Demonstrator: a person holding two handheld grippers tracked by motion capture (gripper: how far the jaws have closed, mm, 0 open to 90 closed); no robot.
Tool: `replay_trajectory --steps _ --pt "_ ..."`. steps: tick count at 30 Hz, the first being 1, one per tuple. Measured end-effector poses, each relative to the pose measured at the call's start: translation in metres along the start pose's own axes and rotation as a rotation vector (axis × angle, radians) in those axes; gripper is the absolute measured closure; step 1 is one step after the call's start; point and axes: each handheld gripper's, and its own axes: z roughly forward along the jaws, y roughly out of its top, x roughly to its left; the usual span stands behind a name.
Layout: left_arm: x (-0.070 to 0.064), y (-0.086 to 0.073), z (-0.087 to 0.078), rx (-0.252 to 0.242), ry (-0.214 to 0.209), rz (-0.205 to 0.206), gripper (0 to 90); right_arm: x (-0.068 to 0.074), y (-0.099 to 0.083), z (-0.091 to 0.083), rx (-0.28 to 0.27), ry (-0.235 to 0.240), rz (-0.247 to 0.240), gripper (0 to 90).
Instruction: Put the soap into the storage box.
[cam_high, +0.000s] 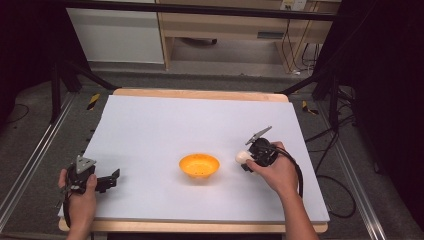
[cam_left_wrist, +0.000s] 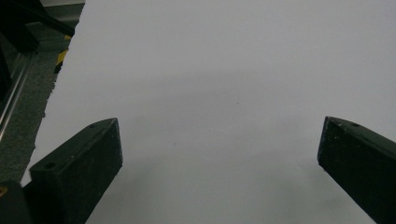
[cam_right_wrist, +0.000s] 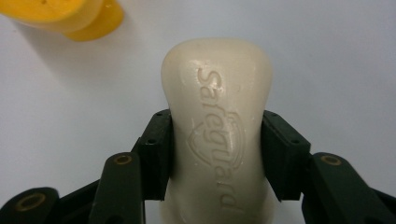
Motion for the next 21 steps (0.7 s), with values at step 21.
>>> replay_trajectory --steps 21 --pt "-0.001 0.0 -0.001 -0.004 -0.009 0.0 0.0 0.015 0.028 -0.011 -0.022 0.031 -0.148 49.6"
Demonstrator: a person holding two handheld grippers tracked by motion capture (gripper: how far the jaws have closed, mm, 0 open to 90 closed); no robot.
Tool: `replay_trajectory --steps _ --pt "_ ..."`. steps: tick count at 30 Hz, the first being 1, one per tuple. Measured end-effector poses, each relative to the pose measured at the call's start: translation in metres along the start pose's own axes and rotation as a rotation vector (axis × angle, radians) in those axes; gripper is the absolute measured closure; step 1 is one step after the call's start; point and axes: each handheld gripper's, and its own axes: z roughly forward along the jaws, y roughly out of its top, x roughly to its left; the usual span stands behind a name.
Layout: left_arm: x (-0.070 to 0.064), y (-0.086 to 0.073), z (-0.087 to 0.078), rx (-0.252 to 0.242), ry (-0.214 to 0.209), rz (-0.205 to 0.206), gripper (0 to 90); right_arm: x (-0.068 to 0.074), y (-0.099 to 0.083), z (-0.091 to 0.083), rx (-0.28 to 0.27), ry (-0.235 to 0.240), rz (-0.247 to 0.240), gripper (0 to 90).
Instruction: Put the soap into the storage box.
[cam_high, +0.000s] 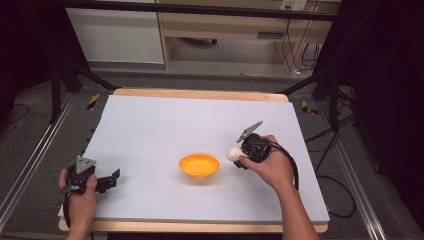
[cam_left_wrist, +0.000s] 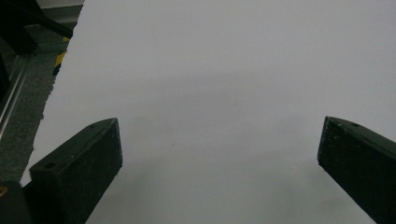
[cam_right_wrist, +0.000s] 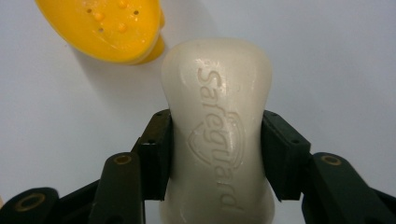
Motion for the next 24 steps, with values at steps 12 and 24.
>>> replay_trajectory --steps 12,24 --pt "0.0 0.0 0.0 -0.008 -0.001 0.0 0.0 0.01 0.019 0.002 0.001 0.017 -0.069 49.6" --pt "0.0 0.0 -0.001 -0.009 -0.004 -0.002 0.0 0.02 0.036 0.006 0.005 0.04 -0.129 49.5"
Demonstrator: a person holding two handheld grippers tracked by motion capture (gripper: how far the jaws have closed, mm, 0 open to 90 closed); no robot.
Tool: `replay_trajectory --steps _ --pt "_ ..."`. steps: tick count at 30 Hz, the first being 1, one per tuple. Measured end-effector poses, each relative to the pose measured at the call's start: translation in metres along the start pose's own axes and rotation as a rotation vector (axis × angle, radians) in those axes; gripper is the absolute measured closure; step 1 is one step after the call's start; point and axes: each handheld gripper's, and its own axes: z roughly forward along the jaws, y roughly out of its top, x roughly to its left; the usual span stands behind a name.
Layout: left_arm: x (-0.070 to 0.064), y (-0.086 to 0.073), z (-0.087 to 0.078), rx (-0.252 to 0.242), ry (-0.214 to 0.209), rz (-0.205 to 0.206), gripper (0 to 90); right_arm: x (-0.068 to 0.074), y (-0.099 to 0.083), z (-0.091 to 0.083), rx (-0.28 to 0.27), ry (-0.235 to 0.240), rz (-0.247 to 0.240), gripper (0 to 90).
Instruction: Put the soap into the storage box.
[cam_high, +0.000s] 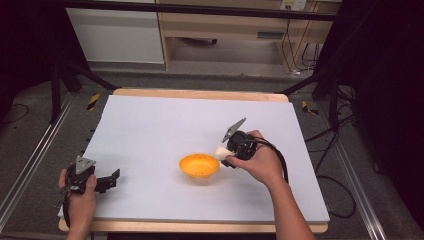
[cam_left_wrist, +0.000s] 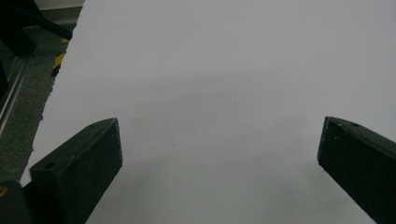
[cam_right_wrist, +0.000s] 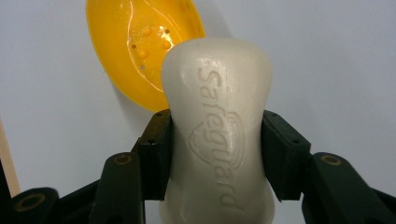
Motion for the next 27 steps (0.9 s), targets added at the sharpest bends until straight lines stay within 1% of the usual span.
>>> replay_trajectory --steps 1,3,4,10,14,20,24,27 --pt "0.0 0.0 0.0 0.0 0.0 0.0 0.0 0.0 0.001 0.001 0.001 -0.003 -0.017 49.5" --pt "0.0 0.0 0.0 -0.001 0.0 0.0 0.0 0.0 0.002 0.001 0.002 0.0 -0.014 49.6" --pt "0.0 0.0 0.0 -0.001 0.0 0.001 0.0 0.002 0.005 0.003 -0.006 0.01 -0.021 49.6" --pt "0.0 0.0 0.0 -0.001 -0.001 0.001 0.0 0.004 0.011 0.004 -0.002 0.012 -0.044 49.5" --pt "0.0 0.0 0.0 0.0 -0.001 0.001 0.0 0.006 0.014 0.006 -0.012 0.03 -0.058 49.5" --pt "0.0 0.0 0.0 0.0 -0.002 0.0 0.0 0.009 0.019 0.01 0.0 0.037 -0.081 49.5" --pt "0.0 0.0 0.0 0.002 -0.002 0.0 0.0 0.012 0.023 0.012 0.007 0.04 -0.086 49.5" --pt "0.0 0.0 0.0 0.002 -0.002 0.001 0.0 0.013 0.026 0.013 0.001 0.047 -0.102 49.5"
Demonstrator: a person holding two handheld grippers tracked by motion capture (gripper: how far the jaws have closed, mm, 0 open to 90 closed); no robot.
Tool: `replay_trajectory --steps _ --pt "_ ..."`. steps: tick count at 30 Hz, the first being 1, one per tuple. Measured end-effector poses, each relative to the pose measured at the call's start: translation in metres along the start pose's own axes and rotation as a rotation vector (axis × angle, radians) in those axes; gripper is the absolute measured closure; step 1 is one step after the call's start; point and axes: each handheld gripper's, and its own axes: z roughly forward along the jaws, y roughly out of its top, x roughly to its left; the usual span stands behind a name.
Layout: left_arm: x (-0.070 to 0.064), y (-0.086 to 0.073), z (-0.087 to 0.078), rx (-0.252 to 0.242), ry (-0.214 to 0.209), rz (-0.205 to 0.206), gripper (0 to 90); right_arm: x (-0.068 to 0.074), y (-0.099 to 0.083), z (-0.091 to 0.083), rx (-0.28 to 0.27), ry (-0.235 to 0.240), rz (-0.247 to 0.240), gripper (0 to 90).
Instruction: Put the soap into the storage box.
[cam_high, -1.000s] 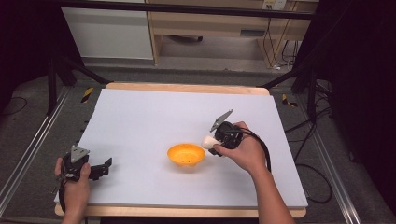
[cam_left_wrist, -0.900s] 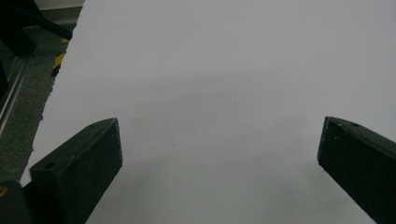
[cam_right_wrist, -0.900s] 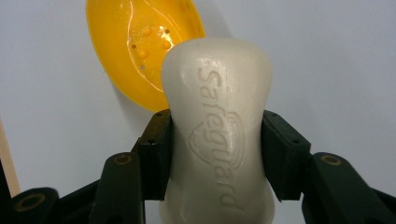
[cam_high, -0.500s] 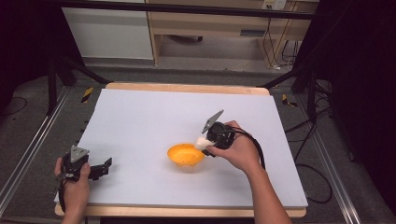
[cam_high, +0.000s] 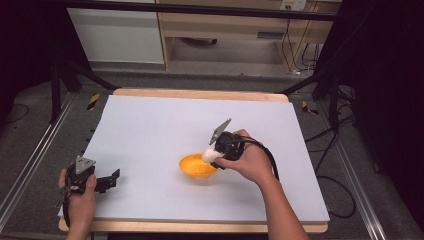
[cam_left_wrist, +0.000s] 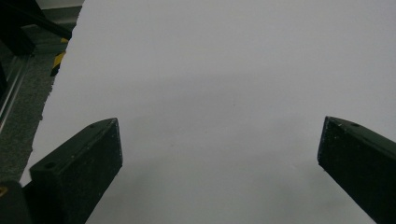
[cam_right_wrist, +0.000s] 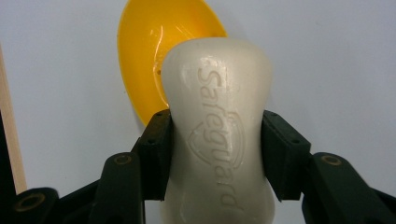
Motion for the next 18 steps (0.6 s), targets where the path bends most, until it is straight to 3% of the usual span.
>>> replay_trajectory --steps 18 --pt "0.001 0.0 0.0 0.0 -0.004 -0.006 0.0 0.005 0.017 0.007 0.019 0.014 -0.041 49.5"
